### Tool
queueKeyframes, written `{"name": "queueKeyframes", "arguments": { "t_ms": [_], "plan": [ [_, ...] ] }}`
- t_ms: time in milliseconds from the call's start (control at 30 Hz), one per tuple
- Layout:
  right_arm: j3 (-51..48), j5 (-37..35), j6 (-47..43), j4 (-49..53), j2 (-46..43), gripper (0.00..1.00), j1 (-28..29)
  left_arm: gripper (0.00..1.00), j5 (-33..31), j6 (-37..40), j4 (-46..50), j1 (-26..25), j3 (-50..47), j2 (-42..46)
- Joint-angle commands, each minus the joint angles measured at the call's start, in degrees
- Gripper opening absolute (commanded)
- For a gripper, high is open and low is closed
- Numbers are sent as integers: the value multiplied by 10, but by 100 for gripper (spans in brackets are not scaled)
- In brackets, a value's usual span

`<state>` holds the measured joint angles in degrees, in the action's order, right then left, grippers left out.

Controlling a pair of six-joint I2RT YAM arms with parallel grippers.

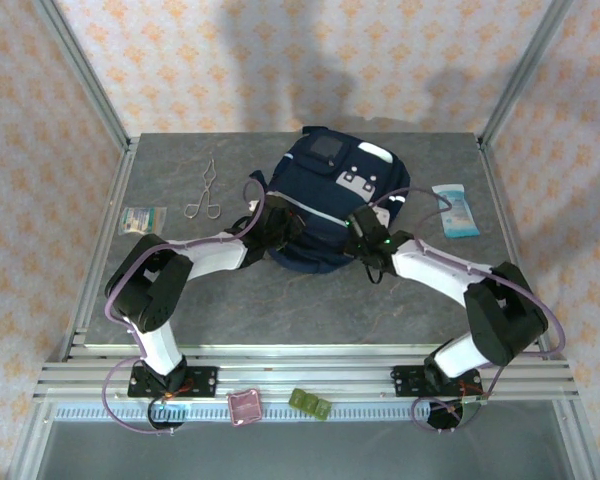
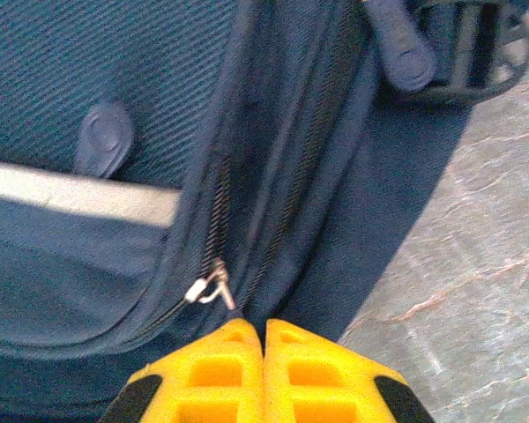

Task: Pack the student bag

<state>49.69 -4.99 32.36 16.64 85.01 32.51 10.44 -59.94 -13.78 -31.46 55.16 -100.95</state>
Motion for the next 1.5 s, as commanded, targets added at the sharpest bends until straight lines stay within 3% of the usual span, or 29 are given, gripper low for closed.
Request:
{"name": "queueKeyframes", "arguments": {
  "t_ms": [0, 167, 433, 500, 633, 833, 933, 967, 1000, 1033, 1067, 1233, 1367, 1467],
  "plan": [
    [-3, -97, 18, 54, -3, 0, -40, 0, -71, 27, 33, 38, 5, -5],
    [27, -123, 20, 2, 19, 0, -49, 0, -73, 31, 40, 42, 5, -14],
    [26, -22, -11, -38, -9, 0, -48, 0, -57, 49, 36, 42, 8, 6],
    [13, -8, -15, -38, -33, 11, -48, 0, -51, 64, 46, 42, 21, 11],
    [-20, 28, -20, -53, -90, 36, -48, 20, -62, 105, 73, 42, 51, 29],
    [-31, 75, -37, -66, -136, 56, -49, 56, -82, 176, 103, 42, 80, 102],
    [-20, 78, -45, -68, -146, 66, -49, 69, -106, 213, 120, 42, 78, 151],
    [-14, 72, -45, -67, -148, 71, -49, 73, -118, 224, 127, 42, 76, 166],
    [-6, 61, -44, -67, -147, 74, -50, 98, -132, 235, 134, 42, 72, 184],
    [6, 48, -45, -64, -145, 94, -51, 99, -147, 249, 138, 42, 66, 203],
    [17, 34, -48, -60, -142, 100, -52, 99, -160, 259, 142, 43, 59, 219],
    [79, -61, -63, -38, -135, 100, -60, 99, -242, 333, 177, 45, 31, 297],
    [82, -186, -97, -69, -156, 100, -67, 99, -330, 384, 187, 53, -3, 354],
    [40, -302, -103, -117, -171, 100, -83, 99, -346, 424, 154, 72, -52, 401]
  ]
}}
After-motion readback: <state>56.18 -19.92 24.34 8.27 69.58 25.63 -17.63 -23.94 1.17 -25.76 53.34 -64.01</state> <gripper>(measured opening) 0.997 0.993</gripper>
